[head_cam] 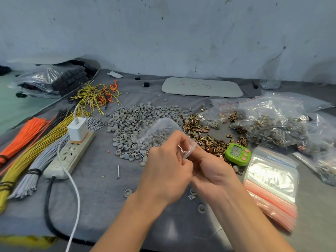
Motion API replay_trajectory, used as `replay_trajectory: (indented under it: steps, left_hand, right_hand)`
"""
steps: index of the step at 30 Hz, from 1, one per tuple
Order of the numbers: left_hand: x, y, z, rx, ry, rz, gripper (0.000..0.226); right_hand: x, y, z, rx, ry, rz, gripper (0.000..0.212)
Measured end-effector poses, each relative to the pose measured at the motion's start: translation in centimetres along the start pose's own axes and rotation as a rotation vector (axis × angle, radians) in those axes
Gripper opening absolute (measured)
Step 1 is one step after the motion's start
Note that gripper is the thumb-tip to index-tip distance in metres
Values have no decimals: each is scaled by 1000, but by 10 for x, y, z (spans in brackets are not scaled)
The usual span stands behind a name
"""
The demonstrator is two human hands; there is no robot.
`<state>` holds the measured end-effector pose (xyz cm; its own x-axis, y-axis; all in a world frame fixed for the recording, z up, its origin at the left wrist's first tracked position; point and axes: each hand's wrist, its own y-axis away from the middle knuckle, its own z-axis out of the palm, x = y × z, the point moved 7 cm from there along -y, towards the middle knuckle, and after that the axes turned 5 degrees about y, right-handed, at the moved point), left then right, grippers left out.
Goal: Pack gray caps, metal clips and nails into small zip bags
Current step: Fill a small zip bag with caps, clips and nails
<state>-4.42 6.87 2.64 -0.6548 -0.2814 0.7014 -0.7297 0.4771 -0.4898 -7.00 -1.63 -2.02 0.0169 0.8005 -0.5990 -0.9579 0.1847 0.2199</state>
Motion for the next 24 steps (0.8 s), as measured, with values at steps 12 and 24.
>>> replay_trajectory:
  steps: [12, 24]
  left_hand:
    - [0, 2, 0, 72, -533, -67, 32]
    - [-11, -1, 9, -121, -705, -119, 37]
  right_hand:
    - [-6, 3, -22, 254, 312, -155, 36]
    - [-1, 1, -11, 43, 323, -72, 65]
